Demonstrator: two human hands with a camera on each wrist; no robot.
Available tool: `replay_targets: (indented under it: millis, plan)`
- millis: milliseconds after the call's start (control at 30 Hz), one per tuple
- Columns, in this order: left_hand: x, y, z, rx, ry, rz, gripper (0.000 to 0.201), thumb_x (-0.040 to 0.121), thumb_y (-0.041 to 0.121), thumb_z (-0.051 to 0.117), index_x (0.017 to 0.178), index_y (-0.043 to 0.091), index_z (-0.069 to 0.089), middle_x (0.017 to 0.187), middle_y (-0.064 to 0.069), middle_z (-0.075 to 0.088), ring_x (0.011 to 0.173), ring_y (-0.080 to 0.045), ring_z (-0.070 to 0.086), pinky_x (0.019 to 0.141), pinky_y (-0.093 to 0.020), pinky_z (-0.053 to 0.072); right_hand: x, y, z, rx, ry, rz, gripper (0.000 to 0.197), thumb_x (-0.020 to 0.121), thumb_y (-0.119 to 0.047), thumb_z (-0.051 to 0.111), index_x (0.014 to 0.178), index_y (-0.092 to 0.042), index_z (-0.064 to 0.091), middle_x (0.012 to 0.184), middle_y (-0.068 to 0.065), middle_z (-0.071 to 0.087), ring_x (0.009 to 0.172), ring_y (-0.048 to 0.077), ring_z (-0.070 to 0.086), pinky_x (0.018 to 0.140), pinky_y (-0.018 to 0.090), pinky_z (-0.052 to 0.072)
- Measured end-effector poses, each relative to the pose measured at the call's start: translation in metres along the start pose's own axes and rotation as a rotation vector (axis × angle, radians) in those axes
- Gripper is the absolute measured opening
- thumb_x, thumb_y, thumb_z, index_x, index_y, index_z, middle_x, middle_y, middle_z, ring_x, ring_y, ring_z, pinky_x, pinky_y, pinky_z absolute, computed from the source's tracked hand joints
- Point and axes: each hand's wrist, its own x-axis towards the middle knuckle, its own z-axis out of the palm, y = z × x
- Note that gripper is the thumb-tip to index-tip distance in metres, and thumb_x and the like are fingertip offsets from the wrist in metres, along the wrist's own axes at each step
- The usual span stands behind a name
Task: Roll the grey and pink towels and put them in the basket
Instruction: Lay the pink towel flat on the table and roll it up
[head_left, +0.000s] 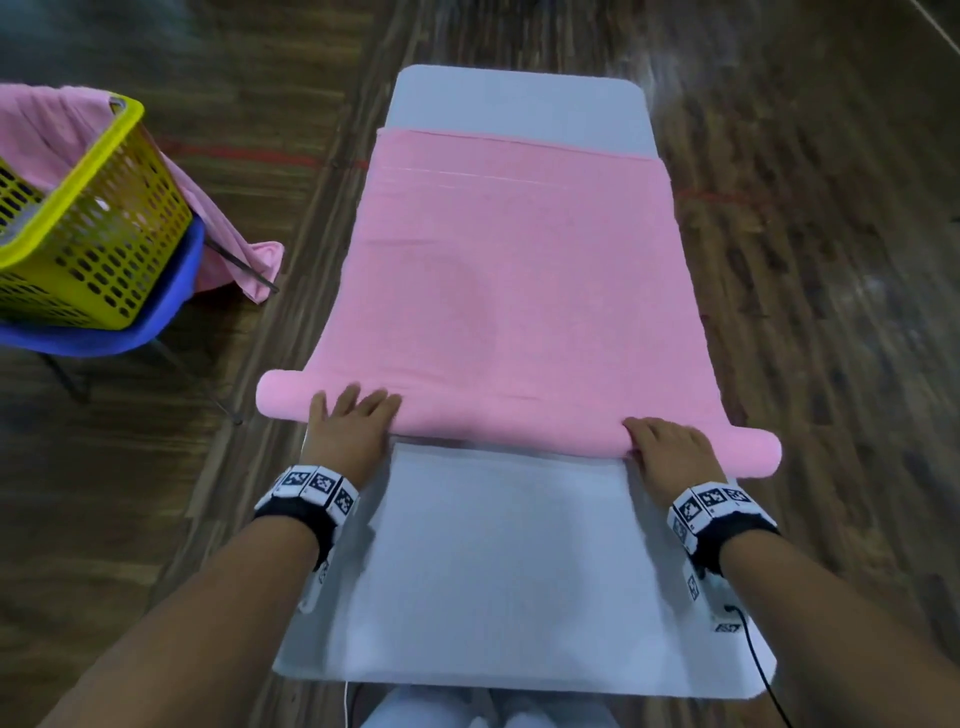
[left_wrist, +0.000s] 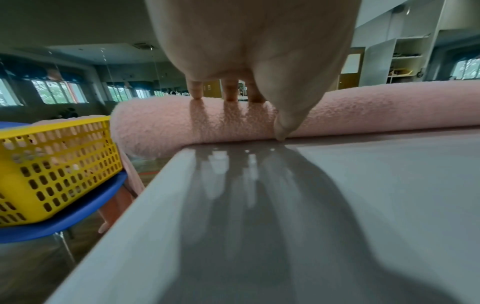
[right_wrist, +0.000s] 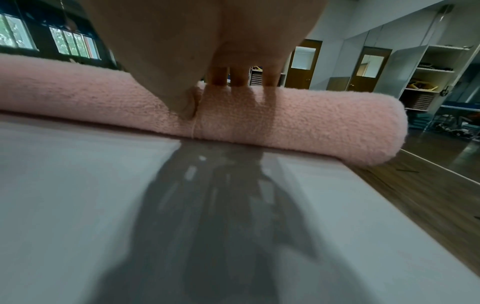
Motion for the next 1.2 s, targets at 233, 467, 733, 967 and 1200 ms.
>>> replay_targets:
  millis: [233, 467, 733, 967, 1200]
  plan:
    - [0.018, 0.004, -0.026, 0.066, -0.166, -0.066, 0.032, 0.087, 0.044, 0.043, 0.114, 0.03, 0.052, 0.107, 0.0, 0.068, 0.114, -0.024, 0.05, 0.111, -0.051, 0.017, 0.028, 0.002, -0.017, -0.068, -0.1, 0.025, 0.028, 0.093, -0.031, 0.038, 0.118, -0.02, 0.045, 0.108, 0.003, 0.062, 0.096, 0.026, 0.058, 0.079, 0.036, 0.037]
    - [-0.014, 0.001, -0.021, -0.011, -0.05, -0.043, 0.038, 0.085, 0.039, 0.051, 0.12, 0.026, 0.054, 0.107, -0.004, 0.068, 0.102, -0.027, 0.058, 0.096, -0.043, 0.035, 0.023, 0.011, -0.015, -0.018, -0.189, 0.035, 0.031, 0.092, -0.03, 0.041, 0.12, -0.02, 0.046, 0.1, 0.008, 0.064, 0.077, 0.028, 0.054, 0.07, 0.034, 0.042]
    - [-0.049, 0.015, -0.007, -0.033, 0.067, 0.064, 0.045, 0.076, 0.04, 0.07, 0.117, 0.021, 0.063, 0.121, 0.0, 0.066, 0.113, -0.028, 0.058, 0.096, -0.05, 0.037, -0.004, 0.009, 0.001, -0.104, 0.05, -0.087, 0.043, 0.094, -0.054, 0.034, 0.12, -0.024, 0.053, 0.12, 0.0, 0.055, 0.108, 0.023, 0.05, 0.091, 0.038, 0.038]
    - [-0.013, 0.017, -0.016, 0.027, -0.025, -0.041, 0.038, 0.089, 0.036, 0.047, 0.126, 0.026, 0.052, 0.123, 0.003, 0.064, 0.122, -0.025, 0.045, 0.104, -0.044, 0.024, 0.014, 0.013, -0.012, -0.091, -0.026, -0.066, 0.035, 0.091, -0.037, 0.041, 0.123, -0.024, 0.048, 0.121, -0.002, 0.057, 0.109, 0.022, 0.052, 0.091, 0.037, 0.036]
    - [-0.001, 0.012, -0.027, -0.098, -0.022, -0.013, 0.05, 0.085, 0.033, 0.047, 0.134, 0.026, 0.039, 0.102, -0.006, 0.068, 0.107, -0.028, 0.056, 0.104, -0.045, 0.03, 0.031, 0.011, -0.031, -0.097, -0.064, 0.017, 0.026, 0.091, -0.032, 0.047, 0.112, -0.019, 0.051, 0.103, 0.006, 0.062, 0.09, 0.028, 0.058, 0.076, 0.035, 0.037]
